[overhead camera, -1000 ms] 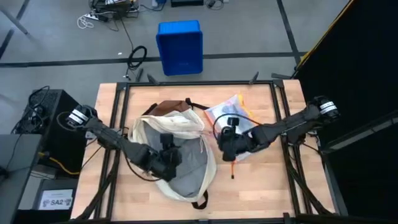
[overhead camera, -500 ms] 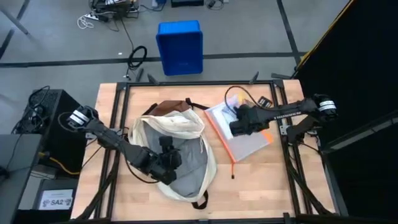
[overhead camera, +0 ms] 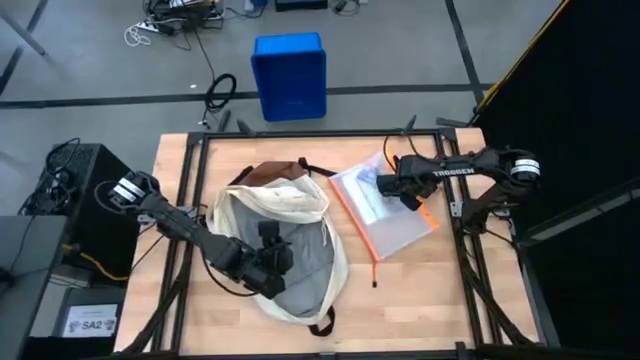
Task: Unpack backpack
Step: Remove the pink cellphone from the white backpack, then open the zip bag
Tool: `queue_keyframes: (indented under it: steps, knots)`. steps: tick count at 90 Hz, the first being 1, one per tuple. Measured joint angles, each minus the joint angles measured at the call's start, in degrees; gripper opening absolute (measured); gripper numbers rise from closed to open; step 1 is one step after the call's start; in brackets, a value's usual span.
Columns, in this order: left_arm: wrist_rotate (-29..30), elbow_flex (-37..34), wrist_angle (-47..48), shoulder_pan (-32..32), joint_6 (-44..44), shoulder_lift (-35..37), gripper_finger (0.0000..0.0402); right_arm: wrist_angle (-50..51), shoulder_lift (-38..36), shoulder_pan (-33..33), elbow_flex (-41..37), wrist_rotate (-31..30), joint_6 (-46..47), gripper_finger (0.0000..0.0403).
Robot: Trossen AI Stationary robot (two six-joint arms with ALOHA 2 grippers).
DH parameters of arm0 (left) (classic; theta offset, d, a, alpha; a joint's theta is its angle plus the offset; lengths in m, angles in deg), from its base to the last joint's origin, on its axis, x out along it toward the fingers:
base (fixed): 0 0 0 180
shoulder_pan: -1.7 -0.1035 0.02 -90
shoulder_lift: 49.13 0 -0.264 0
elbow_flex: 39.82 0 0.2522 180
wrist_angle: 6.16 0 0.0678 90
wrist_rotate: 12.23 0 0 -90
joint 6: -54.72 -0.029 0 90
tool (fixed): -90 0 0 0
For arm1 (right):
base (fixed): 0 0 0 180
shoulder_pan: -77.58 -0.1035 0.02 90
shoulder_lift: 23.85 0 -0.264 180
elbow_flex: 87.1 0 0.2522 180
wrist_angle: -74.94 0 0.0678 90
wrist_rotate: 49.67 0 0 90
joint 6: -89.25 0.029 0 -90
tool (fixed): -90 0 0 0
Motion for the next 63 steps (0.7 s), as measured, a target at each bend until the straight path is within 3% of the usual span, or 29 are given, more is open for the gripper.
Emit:
queue_keyframes:
  steps: [36, 52, 63]
  knots:
    - [-0.32, 0.00, -1.75, -0.02, 0.04, 0.00, 0.0154, -1.88, 0.00, -3.60, 4.83, 4.86, -5.75, 0.0197]
    - [-2.07, 0.02, -2.78, -0.01, -0.09, 0.00, 0.0154, -2.65, -0.02, -9.50, 10.10, 4.99, -6.77, 0.0214]
    - [-2.74, 0.48, -2.59, 0.01, -0.01, 0.00, 0.0154, -9.57, -0.02, -14.39, 13.40, 5.12, -9.05, 0.0215]
